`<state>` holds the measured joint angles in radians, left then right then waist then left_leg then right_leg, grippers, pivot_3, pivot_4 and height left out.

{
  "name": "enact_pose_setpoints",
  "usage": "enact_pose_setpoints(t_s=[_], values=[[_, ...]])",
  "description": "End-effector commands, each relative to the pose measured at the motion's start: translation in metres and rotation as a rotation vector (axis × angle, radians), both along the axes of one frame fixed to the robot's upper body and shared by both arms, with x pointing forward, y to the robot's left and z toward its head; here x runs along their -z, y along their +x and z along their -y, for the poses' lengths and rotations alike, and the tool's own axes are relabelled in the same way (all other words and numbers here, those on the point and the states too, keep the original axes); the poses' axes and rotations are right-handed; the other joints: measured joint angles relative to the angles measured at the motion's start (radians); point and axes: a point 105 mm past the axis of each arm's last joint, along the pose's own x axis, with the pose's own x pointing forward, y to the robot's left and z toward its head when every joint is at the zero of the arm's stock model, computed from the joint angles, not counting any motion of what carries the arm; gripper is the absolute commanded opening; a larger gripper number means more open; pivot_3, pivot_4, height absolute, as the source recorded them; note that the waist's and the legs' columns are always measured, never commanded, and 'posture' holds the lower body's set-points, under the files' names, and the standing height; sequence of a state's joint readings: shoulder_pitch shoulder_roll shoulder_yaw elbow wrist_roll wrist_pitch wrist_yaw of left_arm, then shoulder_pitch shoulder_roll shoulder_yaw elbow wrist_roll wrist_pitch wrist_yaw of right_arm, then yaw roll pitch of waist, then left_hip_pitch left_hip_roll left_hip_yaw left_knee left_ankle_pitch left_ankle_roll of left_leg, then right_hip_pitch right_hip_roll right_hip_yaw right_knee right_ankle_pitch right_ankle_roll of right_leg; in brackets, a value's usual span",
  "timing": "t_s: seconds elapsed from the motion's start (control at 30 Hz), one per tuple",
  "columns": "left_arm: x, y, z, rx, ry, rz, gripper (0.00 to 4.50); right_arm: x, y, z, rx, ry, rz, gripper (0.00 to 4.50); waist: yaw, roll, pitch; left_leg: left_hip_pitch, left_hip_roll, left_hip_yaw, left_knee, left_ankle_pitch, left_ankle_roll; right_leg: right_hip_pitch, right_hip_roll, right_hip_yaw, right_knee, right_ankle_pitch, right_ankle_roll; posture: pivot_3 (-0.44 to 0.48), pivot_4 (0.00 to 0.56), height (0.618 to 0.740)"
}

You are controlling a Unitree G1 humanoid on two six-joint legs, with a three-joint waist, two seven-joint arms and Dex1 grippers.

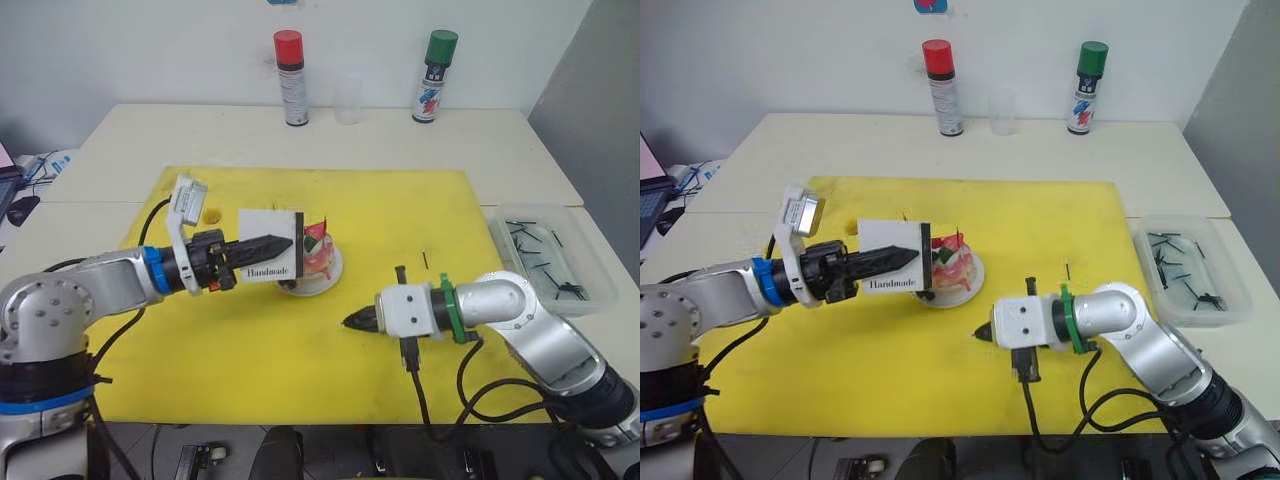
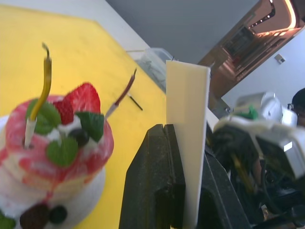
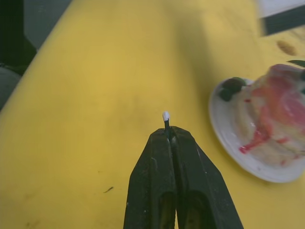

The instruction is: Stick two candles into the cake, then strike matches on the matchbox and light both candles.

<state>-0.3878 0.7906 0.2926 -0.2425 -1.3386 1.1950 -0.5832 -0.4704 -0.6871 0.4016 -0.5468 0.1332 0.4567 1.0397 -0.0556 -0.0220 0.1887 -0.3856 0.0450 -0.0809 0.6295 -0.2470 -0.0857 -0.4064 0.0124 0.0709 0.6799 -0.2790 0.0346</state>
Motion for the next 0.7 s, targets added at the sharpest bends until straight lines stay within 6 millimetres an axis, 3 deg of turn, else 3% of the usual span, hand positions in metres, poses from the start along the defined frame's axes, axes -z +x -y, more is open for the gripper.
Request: enact_pose_setpoints(t_s=[0.03,0.23,0.43,0.7], values=[[0.008,-0.010,0.007,0.015,0.036,0.029,0.00,-0.025,0.001,-0.001,0.049,0.092,-0.001,0.02,0.001,0.000,0.000,0.000,0.000,0.000,0.000,0.000,0.000,0.000,0.000,0.000,0.000,0.000,0.000,0.000,0.150,0.740],[0.027,-0.019,0.031,0.044,-0.018,-0.014,0.00,-0.028,-0.003,-0.006,0.096,0.142,-0.065,0.02,0.009,0.000,0.000,0.000,0.000,-0.001,0.000,0.000,0.000,0.000,0.000,0.000,0.000,0.000,0.000,0.000,0.150,0.740],[0.025,-0.014,0.036,0.061,-0.022,-0.020,0.00,-0.020,-0.001,-0.013,0.141,0.144,-0.069,0.02,0.008,0.000,0.000,0.000,0.000,0.000,0.000,0.000,0.000,0.000,0.000,0.000,0.001,0.000,0.000,0.000,0.150,0.740],[0.026,-0.015,0.036,0.074,-0.009,-0.022,0.00,-0.023,0.005,-0.018,0.160,0.160,-0.034,0.02,0.007,0.000,0.000,0.000,0.000,0.000,0.000,0.000,0.000,0.000,0.000,0.000,0.000,0.000,0.000,0.000,0.150,0.740]])
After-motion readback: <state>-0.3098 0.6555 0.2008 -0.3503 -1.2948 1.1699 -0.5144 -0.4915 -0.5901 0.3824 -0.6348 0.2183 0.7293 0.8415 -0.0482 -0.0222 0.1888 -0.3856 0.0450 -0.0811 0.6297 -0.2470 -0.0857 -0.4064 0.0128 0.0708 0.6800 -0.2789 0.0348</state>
